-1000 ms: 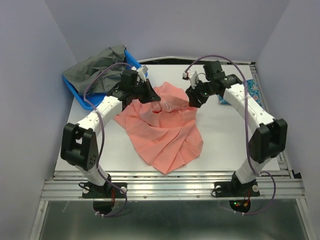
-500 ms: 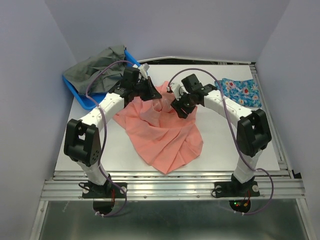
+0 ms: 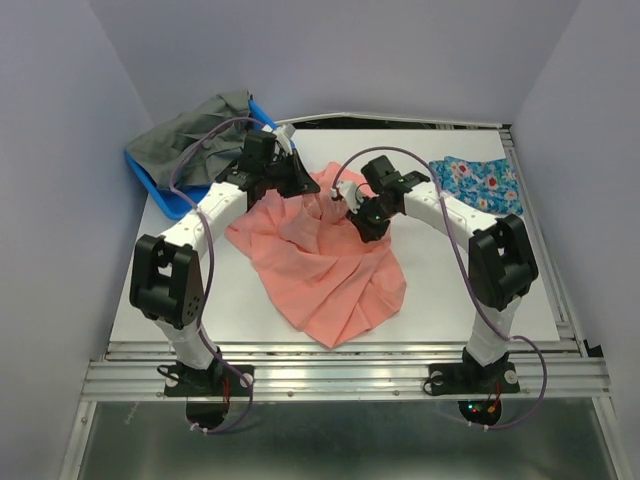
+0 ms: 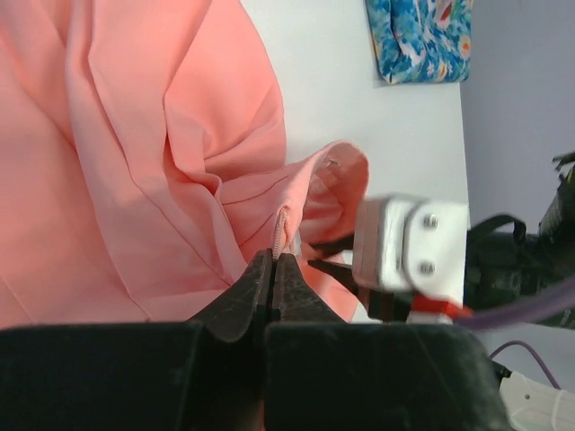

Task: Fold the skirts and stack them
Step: Flatten the skirt out

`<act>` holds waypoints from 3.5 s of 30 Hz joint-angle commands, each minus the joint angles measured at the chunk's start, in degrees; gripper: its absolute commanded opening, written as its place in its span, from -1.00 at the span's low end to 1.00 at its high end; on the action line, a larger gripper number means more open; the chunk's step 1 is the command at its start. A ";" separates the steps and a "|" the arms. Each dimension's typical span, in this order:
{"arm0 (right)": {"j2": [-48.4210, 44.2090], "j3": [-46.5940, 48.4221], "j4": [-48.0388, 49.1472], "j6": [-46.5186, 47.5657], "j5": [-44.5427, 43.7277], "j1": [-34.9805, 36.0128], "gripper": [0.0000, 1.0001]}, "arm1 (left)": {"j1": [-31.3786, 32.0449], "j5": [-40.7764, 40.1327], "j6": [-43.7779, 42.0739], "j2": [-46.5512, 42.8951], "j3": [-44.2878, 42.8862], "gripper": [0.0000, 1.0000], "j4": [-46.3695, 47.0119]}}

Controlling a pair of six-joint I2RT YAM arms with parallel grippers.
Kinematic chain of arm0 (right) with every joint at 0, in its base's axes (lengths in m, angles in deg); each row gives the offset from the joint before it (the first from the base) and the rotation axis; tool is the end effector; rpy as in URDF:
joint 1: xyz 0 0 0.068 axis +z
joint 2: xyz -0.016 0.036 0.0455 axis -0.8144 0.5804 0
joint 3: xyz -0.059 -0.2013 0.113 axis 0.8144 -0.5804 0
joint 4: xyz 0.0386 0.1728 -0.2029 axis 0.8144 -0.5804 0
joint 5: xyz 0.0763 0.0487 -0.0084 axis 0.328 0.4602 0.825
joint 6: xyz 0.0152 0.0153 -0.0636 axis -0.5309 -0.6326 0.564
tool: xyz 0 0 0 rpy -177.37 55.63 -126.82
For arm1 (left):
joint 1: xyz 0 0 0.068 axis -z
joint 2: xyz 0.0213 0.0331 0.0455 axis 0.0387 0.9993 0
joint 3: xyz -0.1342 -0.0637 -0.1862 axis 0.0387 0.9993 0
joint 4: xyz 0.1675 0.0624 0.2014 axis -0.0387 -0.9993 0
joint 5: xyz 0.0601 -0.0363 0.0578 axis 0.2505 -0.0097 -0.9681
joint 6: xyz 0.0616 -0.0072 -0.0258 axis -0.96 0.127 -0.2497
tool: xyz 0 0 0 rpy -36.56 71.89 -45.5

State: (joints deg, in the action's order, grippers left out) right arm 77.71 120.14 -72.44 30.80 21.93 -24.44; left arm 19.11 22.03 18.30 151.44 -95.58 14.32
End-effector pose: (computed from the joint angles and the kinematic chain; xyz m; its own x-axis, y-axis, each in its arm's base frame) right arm 0.3373 0.2149 0.1788 -0.3789 -0.7691 -0.5147 -0.9039 0.4268 0.0276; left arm 0.3770 -0.1735 0.2613 -0.7223 -0.2049 -0.6605 0.3886 0.6698 -0.6328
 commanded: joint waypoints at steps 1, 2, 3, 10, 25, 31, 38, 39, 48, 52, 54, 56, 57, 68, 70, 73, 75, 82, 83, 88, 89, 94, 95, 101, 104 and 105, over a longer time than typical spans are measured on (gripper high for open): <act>-0.87 1.98 -10.31 6.33 4.66 0.24 -0.92 | -1.54 -0.28 -2.09 0.85 -5.55 -1.00 1.13; -1.91 2.07 -12.15 6.69 4.57 0.24 -0.99 | -1.89 -0.55 -2.70 1.03 -6.61 -1.00 0.70; -3.40 2.07 -12.43 6.70 4.57 -0.55 -0.99 | -2.16 -1.24 -4.45 1.20 -7.49 -1.00 -0.44; -17.64 8.48 -14.62 11.77 7.01 -14.42 -0.99 | -4.79 -15.01 -20.42 2.43 -20.67 -1.00 -8.79; -39.27 -17.08 -17.80 35.17 6.68 -21.12 -0.99 | -4.01 -22.97 -33.02 -12.14 -0.58 -1.00 -23.39; -34.90 -19.21 -13.84 32.72 9.40 -21.12 -0.99 | -0.67 -21.29 -31.45 -14.97 6.22 -1.00 -22.25; -21.36 -15.34 -10.33 30.17 11.77 -21.12 -0.99 | 2.23 -17.70 -32.49 0.13 -8.78 -0.98 -22.60; -19.70 -15.07 -9.36 29.90 12.21 -21.12 -0.99 | 2.23 -16.64 -34.59 3.02 -10.38 -0.92 -23.12; -19.67 -14.19 -6.72 27.61 13.62 -21.12 -0.85 | -5.49 4.71 -46.65 -2.04 -14.28 0.97 -19.53; -21.96 -16.47 -5.40 26.13 12.92 -21.12 -0.57 | -8.14 14.54 -52.88 -2.93 -12.25 0.97 -22.24; -22.23 -16.48 -5.40 24.46 11.87 -21.12 -0.27 | -8.31 17.37 -56.57 -1.53 -11.63 0.97 -24.35; -22.67 -16.22 -5.31 21.66 9.93 -21.12 0.08 | -8.66 20.45 -59.55 -0.30 -10.93 0.97 -25.23; -23.54 -16.13 -5.22 20.51 9.15 -21.64 0.27 | -9.27 22.81 -60.88 1.28 -10.84 0.97 -26.80; -24.62 -12.79 -14.96 2.75 14.12 -22.70 0.93 | -11.04 22.66 -71.79 10.34 -11.10 0.96 -31.75; -22.85 -13.05 -15.33 1.17 16.24 -22.70 0.90 | -11.04 22.48 -71.35 11.66 -11.98 0.94 -31.56; -18.46 -13.31 -13.14 -3.05 19.15 -23.23 0.86 | -11.04 22.57 -71.43 14.38 -13.39 0.89 -31.92; -14.52 -13.23 -11.12 -5.16 19.94 -23.23 0.81 | -11.04 23.09 -71.52 15.87 -13.91 0.87 -31.92; -9.58 -14.37 -5.40 -8.24 20.30 -25.16 0.75 | -10.60 26.43 -66.87 19.57 -15.94 0.84 -28.50; -9.31 -14.63 -4.62 -8.16 20.30 -25.16 0.67 | -10.42 26.70 -66.34 19.92 -16.37 0.83 -27.36; -9.13 -14.28 -2.50 -8.51 21.88 -25.16 0.21 | -8.58 27.31 -63.01 22.20 -17.25 0.79 -23.83; -9.05 -14.11 -2.41 -8.42 22.14 -25.16 0.13 | -8.32 27.31 -62.39 22.64 -17.52 0.77 -23.31; -8.08 -12.70 -2.15 -7.37 22.76 -25.16 -0.30 | -7.61 28.89 -59.31 25.81 -19.80 0.47 -21.46; -7.99 -12.09 -2.15 -7.19 23.37 -25.16 -0.36 | -7.61 29.68 -58.96 26.07 -20.33 0.34 -21.46; -9.39 -11.73 -2.76 -5.44 24.26 -25.16 -0.78 | -7.70 30.91 -57.55 24.94 -20.07 -0.52 -20.40; -11.06 -11.47 -3.90 -3.86 22.94 -25.69 -0.95 | -7.79 31.88 -56.23 23.18 -19.89 -0.83 -20.05; -11.50 -11.47 -4.08 -3.50 22.41 -26.21 -0.99 | -7.96 31.88 -55.97 22.65 -19.63 -0.91 -19.79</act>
State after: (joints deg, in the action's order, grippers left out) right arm 69.68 105.73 -76.37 24.60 44.27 -49.68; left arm 11.57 50.90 -39.38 178.44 -113.28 -6.55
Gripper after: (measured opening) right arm 0.051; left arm 0.128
